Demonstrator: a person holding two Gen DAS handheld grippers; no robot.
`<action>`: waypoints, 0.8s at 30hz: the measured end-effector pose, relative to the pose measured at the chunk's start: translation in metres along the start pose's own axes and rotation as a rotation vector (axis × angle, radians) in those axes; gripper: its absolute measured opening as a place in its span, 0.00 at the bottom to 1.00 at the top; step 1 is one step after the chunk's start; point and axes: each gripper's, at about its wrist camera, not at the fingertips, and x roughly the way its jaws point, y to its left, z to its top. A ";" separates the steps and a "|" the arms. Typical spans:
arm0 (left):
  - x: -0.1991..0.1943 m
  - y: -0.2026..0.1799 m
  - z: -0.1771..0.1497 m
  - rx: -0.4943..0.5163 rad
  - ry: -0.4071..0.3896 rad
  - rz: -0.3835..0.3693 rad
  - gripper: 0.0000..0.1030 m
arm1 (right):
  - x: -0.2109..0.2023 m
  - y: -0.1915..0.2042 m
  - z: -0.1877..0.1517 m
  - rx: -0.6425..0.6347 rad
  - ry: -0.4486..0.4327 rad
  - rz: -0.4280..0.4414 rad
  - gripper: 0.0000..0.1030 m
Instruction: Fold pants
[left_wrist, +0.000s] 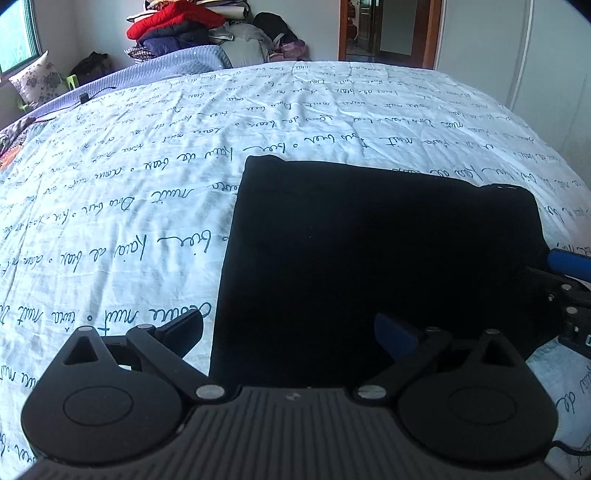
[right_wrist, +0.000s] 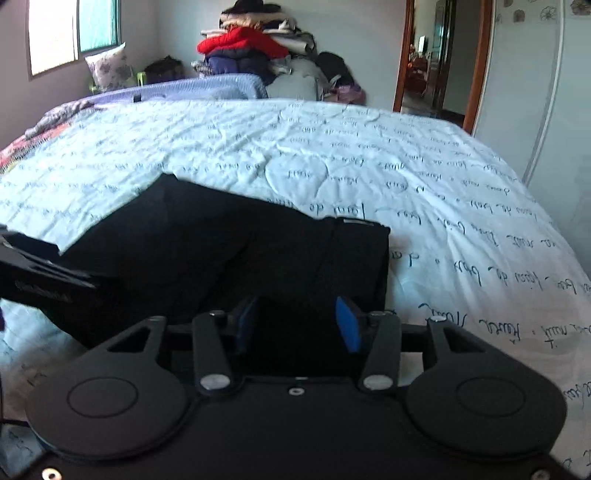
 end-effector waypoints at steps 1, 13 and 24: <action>0.000 0.000 -0.001 -0.001 0.000 0.001 0.99 | -0.001 0.001 -0.001 0.001 -0.003 0.011 0.47; -0.037 0.023 -0.020 -0.022 0.020 -0.053 0.97 | -0.039 0.002 -0.011 0.106 -0.019 0.006 0.81; -0.068 0.039 -0.064 -0.114 0.076 -0.107 0.96 | -0.090 0.052 -0.036 0.075 -0.046 -0.079 1.00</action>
